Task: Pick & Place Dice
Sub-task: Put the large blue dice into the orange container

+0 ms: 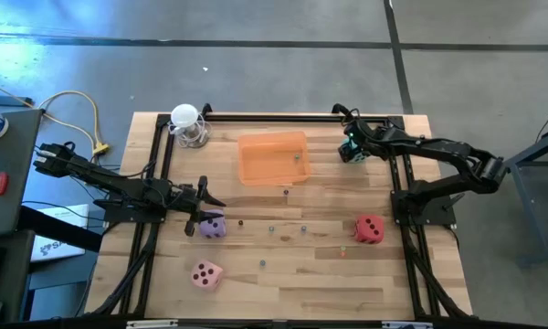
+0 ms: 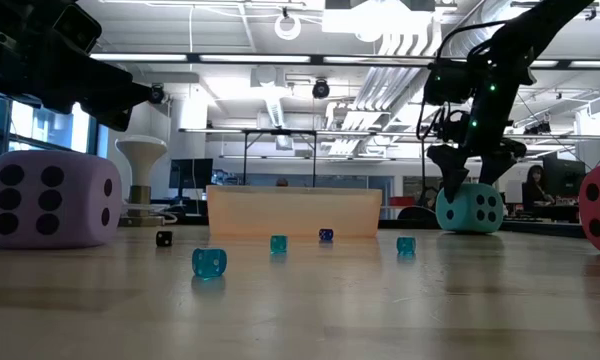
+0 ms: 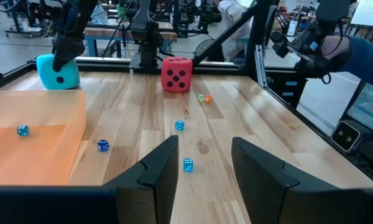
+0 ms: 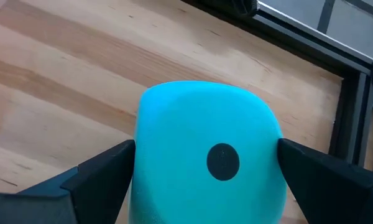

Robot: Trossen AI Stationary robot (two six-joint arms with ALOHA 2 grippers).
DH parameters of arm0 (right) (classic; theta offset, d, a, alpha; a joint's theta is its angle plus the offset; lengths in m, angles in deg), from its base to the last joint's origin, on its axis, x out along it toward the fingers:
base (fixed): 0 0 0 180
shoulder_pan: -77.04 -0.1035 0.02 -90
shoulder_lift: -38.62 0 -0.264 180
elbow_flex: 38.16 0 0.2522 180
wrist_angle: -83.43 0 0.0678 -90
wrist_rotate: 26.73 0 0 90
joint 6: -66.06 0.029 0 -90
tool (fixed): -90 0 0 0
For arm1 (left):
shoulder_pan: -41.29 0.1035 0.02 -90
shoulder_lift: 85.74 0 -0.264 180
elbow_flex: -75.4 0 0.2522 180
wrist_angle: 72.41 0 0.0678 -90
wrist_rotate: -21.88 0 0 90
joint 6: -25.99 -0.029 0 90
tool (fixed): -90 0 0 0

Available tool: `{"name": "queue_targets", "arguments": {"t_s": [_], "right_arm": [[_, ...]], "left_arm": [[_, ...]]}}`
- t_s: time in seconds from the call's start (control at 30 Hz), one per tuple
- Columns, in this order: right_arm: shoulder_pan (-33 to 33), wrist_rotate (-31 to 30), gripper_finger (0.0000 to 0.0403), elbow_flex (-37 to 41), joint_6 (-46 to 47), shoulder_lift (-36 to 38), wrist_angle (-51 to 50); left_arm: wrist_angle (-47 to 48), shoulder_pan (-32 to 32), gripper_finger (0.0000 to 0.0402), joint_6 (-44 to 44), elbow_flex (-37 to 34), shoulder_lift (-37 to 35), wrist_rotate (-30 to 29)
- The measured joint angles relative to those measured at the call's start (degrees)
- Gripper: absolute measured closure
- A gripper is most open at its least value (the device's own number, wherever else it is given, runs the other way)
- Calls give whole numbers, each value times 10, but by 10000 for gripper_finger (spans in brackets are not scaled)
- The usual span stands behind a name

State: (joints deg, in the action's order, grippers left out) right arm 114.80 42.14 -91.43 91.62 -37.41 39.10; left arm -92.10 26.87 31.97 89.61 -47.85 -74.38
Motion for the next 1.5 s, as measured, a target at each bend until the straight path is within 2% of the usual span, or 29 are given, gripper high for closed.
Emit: {"name": "queue_targets", "arguments": {"t_s": [0.5, 0.63, 0.9, 1.23, 1.5], "right_arm": [[-46, -20, 36, 0, -2, -15, -9], [-51, -51, 43, 0, 0, -27, -8], [-76, -82, 22, 3, -13, -8, -7], [-78, -105, 6, 3, 62, 0, -12], [-55, -78, 6, 1, 120, -1, -13]], "left_arm": [[0, 0, 256, 0, 0, 0, 0], [0, 0, 256, 0, 0, 0, 0], [0, 0, 256, 0, 0, 0, 0], [0, 0, 256, 0, 0, 0, 0], [0, 0, 256, 0, 0, 0, 0]]}}
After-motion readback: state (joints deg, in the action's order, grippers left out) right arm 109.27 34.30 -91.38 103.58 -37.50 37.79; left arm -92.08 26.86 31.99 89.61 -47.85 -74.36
